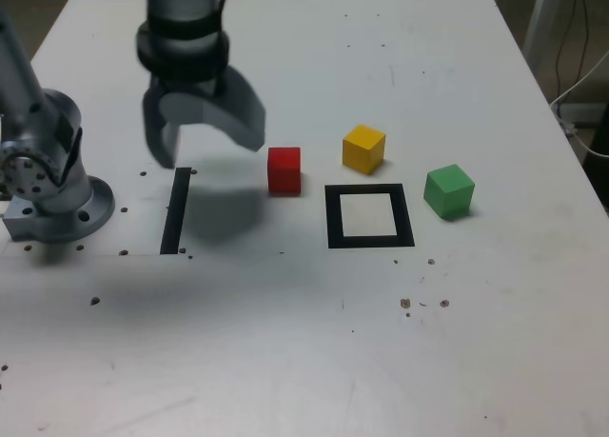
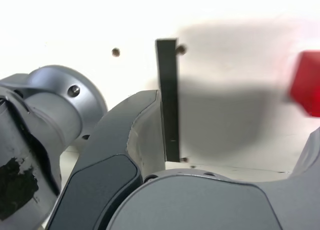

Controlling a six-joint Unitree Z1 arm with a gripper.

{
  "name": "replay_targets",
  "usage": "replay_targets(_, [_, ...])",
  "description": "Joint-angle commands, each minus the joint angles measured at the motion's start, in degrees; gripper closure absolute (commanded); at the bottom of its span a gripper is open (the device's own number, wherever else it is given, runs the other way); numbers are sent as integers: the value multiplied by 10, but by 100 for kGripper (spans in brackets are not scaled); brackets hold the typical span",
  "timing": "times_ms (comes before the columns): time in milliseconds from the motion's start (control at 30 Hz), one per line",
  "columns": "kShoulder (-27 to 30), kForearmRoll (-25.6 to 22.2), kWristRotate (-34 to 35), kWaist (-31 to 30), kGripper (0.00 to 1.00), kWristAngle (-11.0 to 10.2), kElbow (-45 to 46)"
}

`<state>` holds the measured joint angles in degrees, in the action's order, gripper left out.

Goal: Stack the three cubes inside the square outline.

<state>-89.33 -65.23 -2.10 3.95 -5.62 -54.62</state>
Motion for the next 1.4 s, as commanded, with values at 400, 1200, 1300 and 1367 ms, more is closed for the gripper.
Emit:
replay_targets(400, [-107,-23,-41,61,3,-9,-98])
replay_targets(1200, [-199,-14,-42,62,12,-9,-134])
replay_targets(1300, [-204,-11,-42,62,15,-8,-134])
replay_targets(1367, [-207,-7,-42,62,17,-8,-135])
